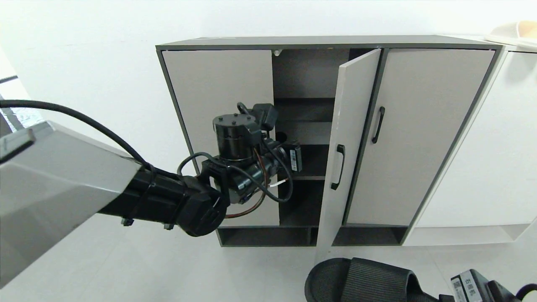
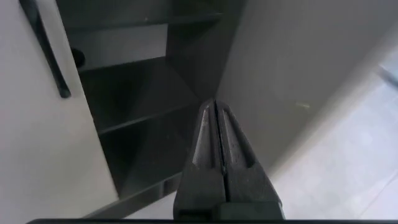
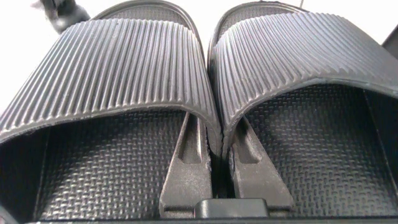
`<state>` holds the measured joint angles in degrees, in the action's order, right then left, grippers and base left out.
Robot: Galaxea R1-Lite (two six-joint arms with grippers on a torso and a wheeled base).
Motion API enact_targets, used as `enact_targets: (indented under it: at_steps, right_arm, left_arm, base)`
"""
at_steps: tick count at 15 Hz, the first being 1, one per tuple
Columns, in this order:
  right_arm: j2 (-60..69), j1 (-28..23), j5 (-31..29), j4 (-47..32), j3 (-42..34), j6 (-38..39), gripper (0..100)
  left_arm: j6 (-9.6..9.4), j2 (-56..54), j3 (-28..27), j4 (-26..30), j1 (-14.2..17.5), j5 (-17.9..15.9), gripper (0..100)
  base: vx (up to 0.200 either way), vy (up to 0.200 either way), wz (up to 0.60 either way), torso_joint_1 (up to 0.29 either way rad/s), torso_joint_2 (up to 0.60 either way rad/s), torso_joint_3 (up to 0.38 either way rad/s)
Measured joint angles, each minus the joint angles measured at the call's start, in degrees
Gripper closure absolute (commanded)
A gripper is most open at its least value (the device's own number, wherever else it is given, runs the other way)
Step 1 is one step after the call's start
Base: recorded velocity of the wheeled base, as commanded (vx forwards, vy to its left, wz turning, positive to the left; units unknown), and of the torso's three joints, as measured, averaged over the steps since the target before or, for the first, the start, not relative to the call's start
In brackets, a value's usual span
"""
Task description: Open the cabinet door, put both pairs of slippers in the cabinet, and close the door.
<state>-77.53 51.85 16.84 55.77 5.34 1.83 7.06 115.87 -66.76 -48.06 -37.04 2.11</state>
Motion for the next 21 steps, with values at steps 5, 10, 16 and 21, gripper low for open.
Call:
enact_targets:
  at_steps: [5,10,16,21]
  right_arm:
    - [-2.16,-0.26,0.00,2.91,0.04,0.05,100]
    - [-2.62,-0.26,0.02,2.91,-0.13,-0.02,100]
    - [-3.23,-0.26,0.02,2.94,-0.63,-0.17,100]
    - [-3.34,-0.33,-0.04,2.91,-1.05,0.05,100]
  left_arm:
    - [0.05,5.68,-5.21,0.16,-0.01,-0.59,100]
    - [0.38,10.79,-11.91,1.78,-1.61,-1.22,100]
    - [4.33,0.66,-3.19,6.16,-9.72,-8.64,100]
    - [4.07,-3.04,-2.27,11.79,-19.97,-9.06,100]
  base:
    - [0.000,0.000,0.00,0.000,0.00,0.000]
    - [0.000,0.000,0.00,0.000,0.00,0.000]
    - [0.000,0.000,0.00,0.000,0.00,0.000]
    - [0.000,0.000,0.00,0.000,0.00,0.000]
